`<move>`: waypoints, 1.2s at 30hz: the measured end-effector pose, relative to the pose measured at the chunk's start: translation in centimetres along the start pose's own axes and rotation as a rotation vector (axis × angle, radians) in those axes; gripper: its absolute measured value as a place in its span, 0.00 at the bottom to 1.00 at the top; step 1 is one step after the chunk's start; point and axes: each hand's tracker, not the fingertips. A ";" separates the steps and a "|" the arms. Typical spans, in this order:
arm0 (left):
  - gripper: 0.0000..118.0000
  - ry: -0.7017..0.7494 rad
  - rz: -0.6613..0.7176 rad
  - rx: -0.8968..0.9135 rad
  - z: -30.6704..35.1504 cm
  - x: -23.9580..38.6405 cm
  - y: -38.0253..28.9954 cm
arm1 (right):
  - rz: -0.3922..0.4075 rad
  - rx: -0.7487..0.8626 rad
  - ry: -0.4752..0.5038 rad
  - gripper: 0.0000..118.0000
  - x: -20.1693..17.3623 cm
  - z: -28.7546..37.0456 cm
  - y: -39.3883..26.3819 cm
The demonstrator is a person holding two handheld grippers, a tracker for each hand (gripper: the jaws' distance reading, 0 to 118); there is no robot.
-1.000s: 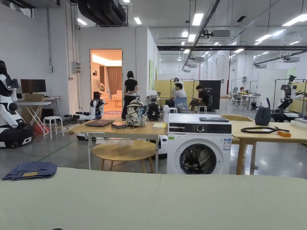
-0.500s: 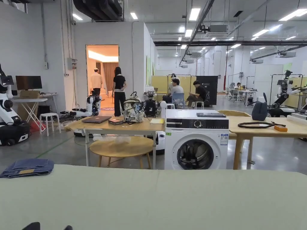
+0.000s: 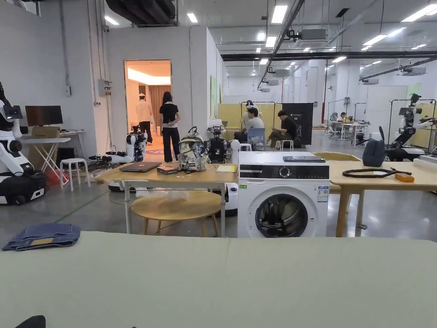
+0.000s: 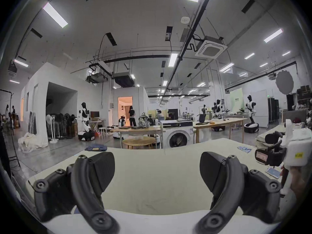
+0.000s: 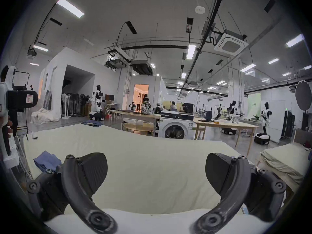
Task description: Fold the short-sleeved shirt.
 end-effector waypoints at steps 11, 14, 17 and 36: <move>0.87 -0.091 0.252 0.001 -1.1 -1.4 -0.6 | -0.142 -0.041 -0.205 0.98 0.4 -1.6 -0.4; 0.87 -0.029 0.252 0.077 -0.7 -1.2 -1.7 | -0.083 -0.083 -0.118 0.98 0.7 -1.6 -1.0; 0.87 -0.027 0.335 0.073 -1.1 -2.0 -1.9 | -0.140 -0.054 -0.073 0.98 0.9 -1.0 -1.2; 0.87 0.029 0.125 -0.151 -2.1 0.7 -0.6 | -0.266 -0.155 -0.103 0.98 0.2 -0.6 2.0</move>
